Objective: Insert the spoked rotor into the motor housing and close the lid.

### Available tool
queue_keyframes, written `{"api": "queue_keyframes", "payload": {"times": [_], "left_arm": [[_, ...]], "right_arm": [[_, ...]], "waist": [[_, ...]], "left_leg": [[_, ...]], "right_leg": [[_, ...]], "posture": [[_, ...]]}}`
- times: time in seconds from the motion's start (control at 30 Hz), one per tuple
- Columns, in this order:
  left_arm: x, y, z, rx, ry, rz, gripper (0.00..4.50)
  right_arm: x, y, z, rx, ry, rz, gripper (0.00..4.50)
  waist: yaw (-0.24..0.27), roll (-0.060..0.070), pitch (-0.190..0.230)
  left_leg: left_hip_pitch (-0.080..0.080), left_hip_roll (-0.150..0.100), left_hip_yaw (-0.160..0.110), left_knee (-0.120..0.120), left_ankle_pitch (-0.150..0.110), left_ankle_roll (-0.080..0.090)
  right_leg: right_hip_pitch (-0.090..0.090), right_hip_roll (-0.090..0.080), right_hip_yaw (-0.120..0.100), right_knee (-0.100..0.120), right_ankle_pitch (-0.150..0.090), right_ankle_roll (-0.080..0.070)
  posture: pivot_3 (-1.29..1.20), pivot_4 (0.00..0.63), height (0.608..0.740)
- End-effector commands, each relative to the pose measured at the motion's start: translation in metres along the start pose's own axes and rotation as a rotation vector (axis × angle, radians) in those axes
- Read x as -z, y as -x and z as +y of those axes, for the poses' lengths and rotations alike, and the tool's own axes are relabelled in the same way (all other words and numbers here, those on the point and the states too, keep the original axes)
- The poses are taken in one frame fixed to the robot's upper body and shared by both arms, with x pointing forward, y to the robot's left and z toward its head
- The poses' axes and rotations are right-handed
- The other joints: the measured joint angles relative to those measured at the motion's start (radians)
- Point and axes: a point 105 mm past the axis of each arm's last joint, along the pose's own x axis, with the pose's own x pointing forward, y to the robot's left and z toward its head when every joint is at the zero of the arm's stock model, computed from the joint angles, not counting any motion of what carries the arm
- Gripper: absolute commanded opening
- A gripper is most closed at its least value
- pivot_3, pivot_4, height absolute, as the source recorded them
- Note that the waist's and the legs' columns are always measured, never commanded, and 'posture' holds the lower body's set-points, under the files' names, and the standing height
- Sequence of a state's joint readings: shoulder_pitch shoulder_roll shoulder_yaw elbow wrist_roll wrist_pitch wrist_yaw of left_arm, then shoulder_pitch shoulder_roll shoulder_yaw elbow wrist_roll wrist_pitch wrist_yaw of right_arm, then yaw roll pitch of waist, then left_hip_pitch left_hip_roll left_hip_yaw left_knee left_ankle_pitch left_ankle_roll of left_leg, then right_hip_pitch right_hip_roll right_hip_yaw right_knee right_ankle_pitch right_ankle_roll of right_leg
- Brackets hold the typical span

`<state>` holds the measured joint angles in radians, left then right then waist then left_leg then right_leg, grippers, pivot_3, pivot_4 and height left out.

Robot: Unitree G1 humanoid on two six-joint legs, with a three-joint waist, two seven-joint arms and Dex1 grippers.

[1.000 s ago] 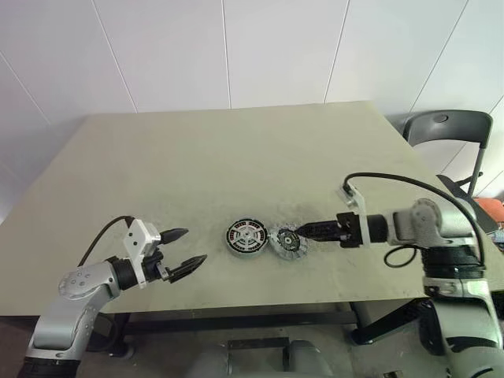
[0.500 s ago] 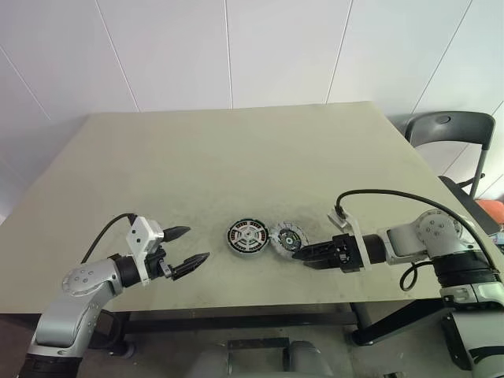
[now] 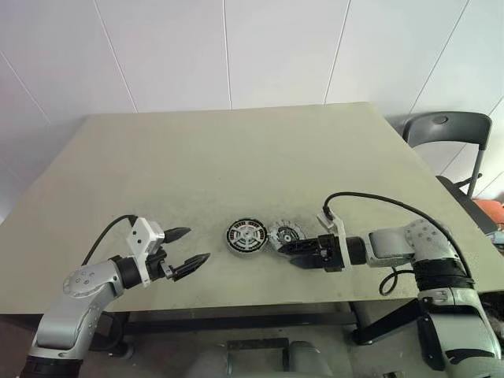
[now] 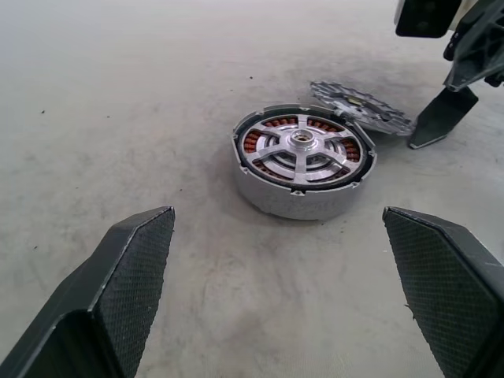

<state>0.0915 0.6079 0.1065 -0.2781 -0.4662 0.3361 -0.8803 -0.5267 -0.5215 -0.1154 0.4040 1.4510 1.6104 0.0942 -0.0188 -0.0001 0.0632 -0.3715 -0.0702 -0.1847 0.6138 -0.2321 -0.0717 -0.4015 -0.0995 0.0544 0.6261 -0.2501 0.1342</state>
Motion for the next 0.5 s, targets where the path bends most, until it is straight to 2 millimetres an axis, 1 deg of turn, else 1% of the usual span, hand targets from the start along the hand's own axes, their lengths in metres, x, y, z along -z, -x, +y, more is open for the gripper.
{"api": "queue_keyframes", "payload": {"times": [0.03, 0.2, 0.3, 0.4, 0.5], "left_arm": [[-0.01, -0.001, 0.001, 0.007, -0.043, -0.026, 4.5], [-0.009, -0.001, 0.002, 0.012, -0.044, -0.024, 4.5], [-0.009, -0.001, 0.003, 0.013, -0.045, -0.024, 4.5], [-0.008, -0.001, 0.004, 0.012, -0.046, -0.025, 4.5], [-0.008, -0.001, 0.004, 0.01, -0.046, -0.027, 4.5]], "right_arm": [[-0.012, 0.006, 0.006, -0.022, 0.001, -0.086, 4.48], [-0.018, 0.014, 0.003, 0.004, -0.002, -0.131, 4.48], [-0.026, 0.017, 0.002, 0.018, -0.008, -0.179, 4.48], [-0.028, 0.016, 0.001, 0.014, -0.018, -0.186, 4.48], [-0.033, 0.016, -0.003, -0.001, -0.065, -0.228, 4.48]], "waist": [[0.001, 0.0, 0.0], [0.003, 0.0, 0.0], [0.002, 0.001, 0.0], [0.002, 0.001, 0.0], [0.001, 0.001, 0.0]], "left_leg": [[0.0, 0.001, 0.0, 0.0, 0.0, 0.0], [0.0, 0.001, 0.0, 0.001, 0.0, 0.0], [-0.001, 0.001, 0.0, -0.001, 0.0, 0.0], [-0.001, 0.001, 0.0, -0.002, 0.0, 0.0], [-0.001, 0.001, 0.0, -0.002, 0.0, 0.0]], "right_leg": [[0.0, 0.001, 0.0, 0.0, 0.0, 0.0], [0.001, 0.001, 0.0, -0.002, 0.001, -0.001], [0.001, 0.001, 0.0, -0.005, 0.001, 0.0], [0.002, 0.001, 0.0, -0.007, 0.002, 0.0], [0.003, 0.001, 0.0, -0.007, 0.003, -0.001]], "posture": [[0.0, 0.0, 0.74], [0.0, 0.0, 0.74], [0.0, 0.0, 0.74], [0.0, 0.0, 0.74], [0.0, 0.0, 0.74]]}}
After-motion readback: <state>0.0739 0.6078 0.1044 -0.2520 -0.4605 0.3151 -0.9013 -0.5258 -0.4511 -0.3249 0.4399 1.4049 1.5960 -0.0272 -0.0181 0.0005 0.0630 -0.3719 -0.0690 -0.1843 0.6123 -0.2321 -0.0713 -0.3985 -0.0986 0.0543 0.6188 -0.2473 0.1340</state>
